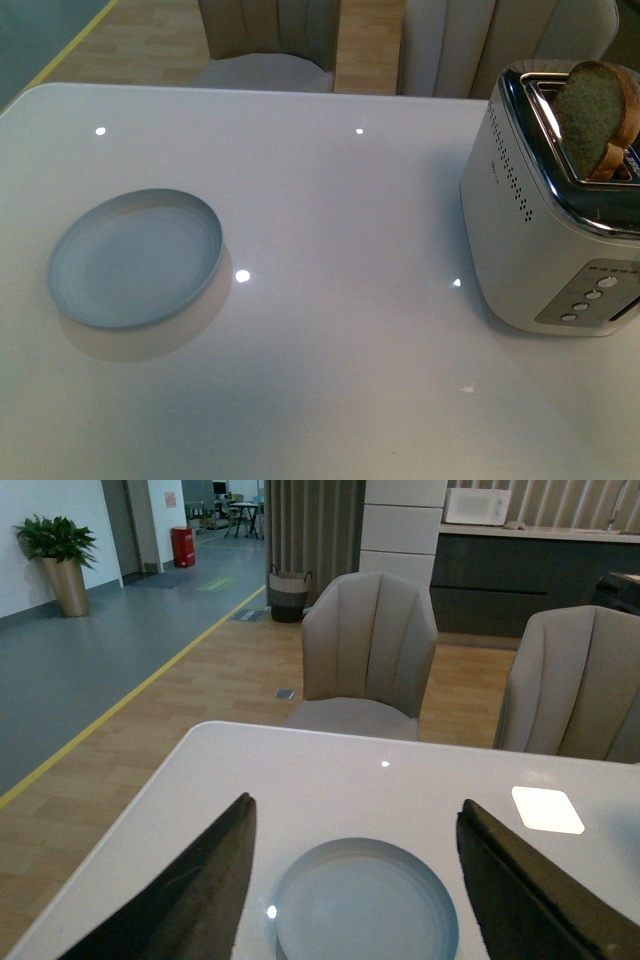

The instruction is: Left arm holds plate, right arm toasts bread

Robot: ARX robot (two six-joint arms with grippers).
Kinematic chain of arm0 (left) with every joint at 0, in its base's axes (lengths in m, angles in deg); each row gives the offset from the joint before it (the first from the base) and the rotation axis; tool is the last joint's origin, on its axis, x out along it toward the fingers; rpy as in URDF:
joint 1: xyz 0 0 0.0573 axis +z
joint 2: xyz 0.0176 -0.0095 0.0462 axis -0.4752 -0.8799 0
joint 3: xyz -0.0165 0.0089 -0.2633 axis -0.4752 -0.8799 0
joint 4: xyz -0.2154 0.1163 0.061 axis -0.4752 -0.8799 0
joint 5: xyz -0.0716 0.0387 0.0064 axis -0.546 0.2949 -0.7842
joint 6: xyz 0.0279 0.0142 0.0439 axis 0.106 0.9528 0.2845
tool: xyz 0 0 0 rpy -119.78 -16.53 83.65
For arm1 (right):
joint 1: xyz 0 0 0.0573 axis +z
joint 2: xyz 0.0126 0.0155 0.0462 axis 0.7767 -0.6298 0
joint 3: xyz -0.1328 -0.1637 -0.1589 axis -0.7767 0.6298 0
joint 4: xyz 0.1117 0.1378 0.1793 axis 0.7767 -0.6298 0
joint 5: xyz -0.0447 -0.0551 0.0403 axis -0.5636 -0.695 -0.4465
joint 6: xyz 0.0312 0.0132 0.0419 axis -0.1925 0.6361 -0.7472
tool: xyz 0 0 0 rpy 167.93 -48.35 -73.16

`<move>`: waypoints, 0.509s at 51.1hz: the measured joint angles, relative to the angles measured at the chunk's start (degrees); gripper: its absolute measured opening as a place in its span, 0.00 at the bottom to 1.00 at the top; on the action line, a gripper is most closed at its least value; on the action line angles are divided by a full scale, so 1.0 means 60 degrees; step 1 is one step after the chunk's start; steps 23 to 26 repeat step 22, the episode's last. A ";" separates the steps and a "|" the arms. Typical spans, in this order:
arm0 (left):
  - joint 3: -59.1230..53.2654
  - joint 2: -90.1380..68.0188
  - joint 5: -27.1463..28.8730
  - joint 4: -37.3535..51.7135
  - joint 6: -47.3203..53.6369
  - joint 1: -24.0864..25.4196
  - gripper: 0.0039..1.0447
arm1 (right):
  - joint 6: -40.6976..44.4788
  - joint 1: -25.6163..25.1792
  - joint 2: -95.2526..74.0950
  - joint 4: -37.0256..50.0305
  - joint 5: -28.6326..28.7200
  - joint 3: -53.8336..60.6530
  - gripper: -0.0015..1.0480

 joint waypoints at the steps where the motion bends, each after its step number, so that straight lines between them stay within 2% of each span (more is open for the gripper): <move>1: 0.0000 0.0000 0.0000 0.0000 0.0000 0.0000 0.65 | 0.0000 0.0000 0.0000 0.0000 0.0000 0.0000 0.92; 8: 0.0000 0.0000 0.0000 0.0000 0.0004 0.0000 0.94 | 0.0000 0.0000 0.0000 0.0000 0.0000 0.0000 0.92; 26: 0.0000 0.0000 0.0000 0.0000 0.0029 0.0000 0.93 | 0.0000 0.0000 0.0000 0.0000 0.0000 0.0000 0.92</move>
